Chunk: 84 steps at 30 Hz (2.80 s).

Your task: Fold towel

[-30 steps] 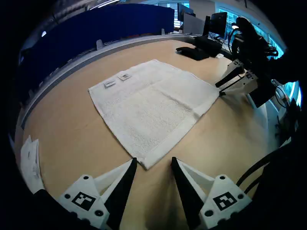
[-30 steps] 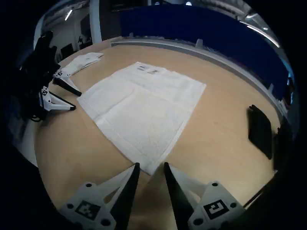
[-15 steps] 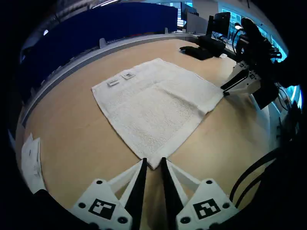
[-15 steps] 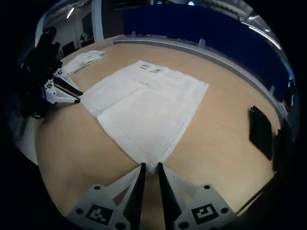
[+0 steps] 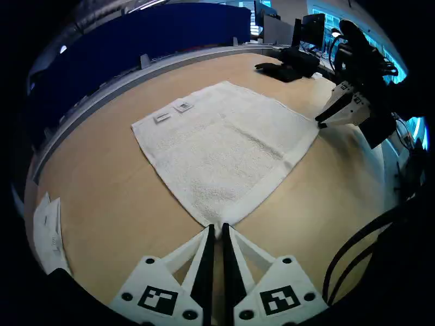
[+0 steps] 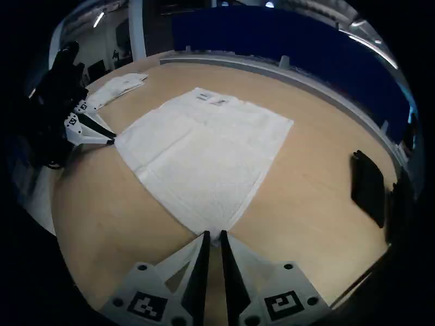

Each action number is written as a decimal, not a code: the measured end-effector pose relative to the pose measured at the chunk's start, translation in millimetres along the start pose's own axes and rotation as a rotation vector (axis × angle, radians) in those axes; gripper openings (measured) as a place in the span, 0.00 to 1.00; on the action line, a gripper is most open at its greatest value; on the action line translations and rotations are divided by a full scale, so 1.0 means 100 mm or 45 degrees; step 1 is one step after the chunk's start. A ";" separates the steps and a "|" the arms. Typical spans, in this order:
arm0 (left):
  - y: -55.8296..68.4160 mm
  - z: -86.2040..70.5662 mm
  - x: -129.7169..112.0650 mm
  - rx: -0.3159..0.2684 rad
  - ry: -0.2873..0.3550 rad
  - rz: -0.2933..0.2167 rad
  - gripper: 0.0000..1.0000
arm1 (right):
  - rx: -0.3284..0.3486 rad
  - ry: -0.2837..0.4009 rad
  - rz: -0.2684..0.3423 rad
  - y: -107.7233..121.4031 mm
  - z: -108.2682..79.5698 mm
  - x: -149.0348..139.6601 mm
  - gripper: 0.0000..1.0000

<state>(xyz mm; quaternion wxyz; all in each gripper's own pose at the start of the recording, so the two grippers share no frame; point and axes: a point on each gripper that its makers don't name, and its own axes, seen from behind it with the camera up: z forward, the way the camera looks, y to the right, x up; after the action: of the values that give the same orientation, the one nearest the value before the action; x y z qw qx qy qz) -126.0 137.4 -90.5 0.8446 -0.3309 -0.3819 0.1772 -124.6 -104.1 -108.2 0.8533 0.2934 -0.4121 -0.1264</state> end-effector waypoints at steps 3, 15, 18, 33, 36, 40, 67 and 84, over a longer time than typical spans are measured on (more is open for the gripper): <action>0.00 0.00 0.00 -0.004 -0.002 -0.007 0.09 | 0.005 0.001 0.010 0.00 0.00 0.01 0.15; 0.00 -0.05 0.05 -0.001 0.008 -0.022 0.09 | 0.012 0.010 0.011 0.00 -0.04 0.09 0.14; -0.02 -0.08 0.09 0.005 0.015 -0.032 0.09 | 0.013 0.018 0.013 0.01 -0.07 0.12 0.14; -0.09 -0.37 0.31 0.028 0.045 -0.090 0.09 | 0.008 0.102 0.039 -0.01 -0.36 0.52 0.14; -0.09 -0.44 0.36 0.030 0.050 -0.108 0.09 | 0.005 0.124 0.045 -0.02 -0.44 0.61 0.14; -0.07 -0.53 0.43 0.031 0.059 -0.124 0.09 | 0.001 0.146 0.050 -0.04 -0.55 0.71 0.14; 0.14 -1.12 0.66 0.007 0.063 -0.254 0.09 | 0.006 0.215 0.094 -0.17 -1.09 1.00 0.13; 0.15 -1.05 0.65 0.001 0.057 -0.329 0.09 | 0.021 0.213 0.086 -0.14 -1.02 1.00 0.13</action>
<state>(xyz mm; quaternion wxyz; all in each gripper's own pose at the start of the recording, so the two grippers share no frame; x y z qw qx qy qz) -4.9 139.7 -117.8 0.8688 -0.2826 -0.4023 0.0596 17.8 -121.1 -103.3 0.8861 0.2960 -0.3499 -0.0692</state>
